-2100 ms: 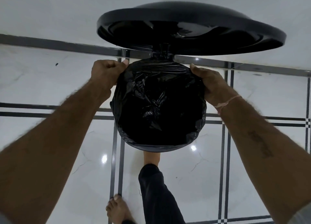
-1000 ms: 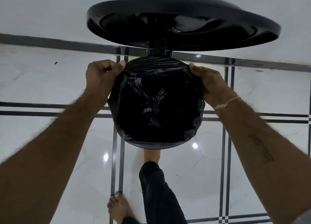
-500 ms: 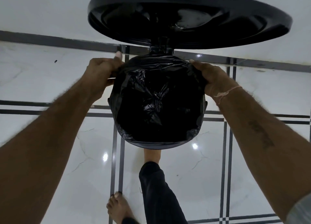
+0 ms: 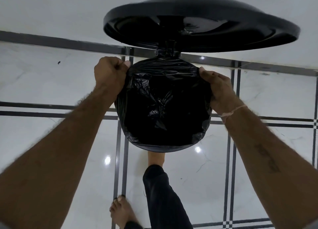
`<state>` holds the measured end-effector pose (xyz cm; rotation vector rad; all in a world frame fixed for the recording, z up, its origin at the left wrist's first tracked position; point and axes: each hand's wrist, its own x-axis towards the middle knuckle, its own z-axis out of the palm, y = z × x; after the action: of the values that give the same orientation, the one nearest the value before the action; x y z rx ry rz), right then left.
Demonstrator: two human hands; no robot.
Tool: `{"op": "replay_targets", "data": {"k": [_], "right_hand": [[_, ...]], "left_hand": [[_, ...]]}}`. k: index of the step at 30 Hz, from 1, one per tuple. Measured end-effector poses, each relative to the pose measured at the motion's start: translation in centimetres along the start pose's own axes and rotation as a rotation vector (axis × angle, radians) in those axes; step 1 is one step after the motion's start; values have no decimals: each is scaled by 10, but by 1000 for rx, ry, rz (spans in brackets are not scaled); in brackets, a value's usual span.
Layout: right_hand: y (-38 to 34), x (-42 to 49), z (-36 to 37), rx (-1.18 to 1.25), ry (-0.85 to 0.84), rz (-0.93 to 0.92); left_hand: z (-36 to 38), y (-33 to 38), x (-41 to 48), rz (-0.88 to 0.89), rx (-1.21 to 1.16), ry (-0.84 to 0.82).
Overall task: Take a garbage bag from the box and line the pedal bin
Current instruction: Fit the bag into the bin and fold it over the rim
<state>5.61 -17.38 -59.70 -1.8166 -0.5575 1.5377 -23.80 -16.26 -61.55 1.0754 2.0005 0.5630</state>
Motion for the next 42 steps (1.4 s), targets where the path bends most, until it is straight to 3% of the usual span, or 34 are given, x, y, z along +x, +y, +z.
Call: {"op": "replay_targets", "data": {"k": [6, 14, 17, 20, 21, 23, 25, 27, 30, 33, 35, 39, 40, 42], "right_hand": [[-16, -1, 6, 10, 62, 163], [3, -7, 7, -97, 141, 1], [3, 0, 8, -412, 273, -107], [16, -30, 16, -837, 438, -480], [24, -43, 21, -937, 398, -644], [39, -60, 37, -1021, 119, -860], [44, -50, 57, -1088, -106, -902], [44, -20, 83, -1156, -167, -841], [49, 30, 112, -1170, -255, -578], [72, 58, 110, -1342, -425, -343], [78, 55, 103, -1320, -403, -258], [72, -2, 92, -1003, -127, -749], [70, -14, 96, -923, -150, -786], [71, -17, 113, -965, -274, -641]], "left_hand": [[-1, -1, 5, -136, -227, -183], [-9, -15, -29, -132, -492, -217], [-7, -13, -31, -103, -471, -118], [-1, -21, -46, -27, -363, -126], [3, -25, -53, 4, -308, -126], [10, -30, -60, 14, -260, -77], [17, -31, -58, 9, -259, -13], [21, -33, -56, 23, -302, -10], [26, -45, -48, 32, -416, -49], [29, -52, -43, 7, -480, -84], [28, -53, -41, -4, -529, -122], [26, -51, -43, -44, -532, -135], [27, -50, -43, -50, -530, -122], [29, -50, -44, -39, -518, -104]]}}
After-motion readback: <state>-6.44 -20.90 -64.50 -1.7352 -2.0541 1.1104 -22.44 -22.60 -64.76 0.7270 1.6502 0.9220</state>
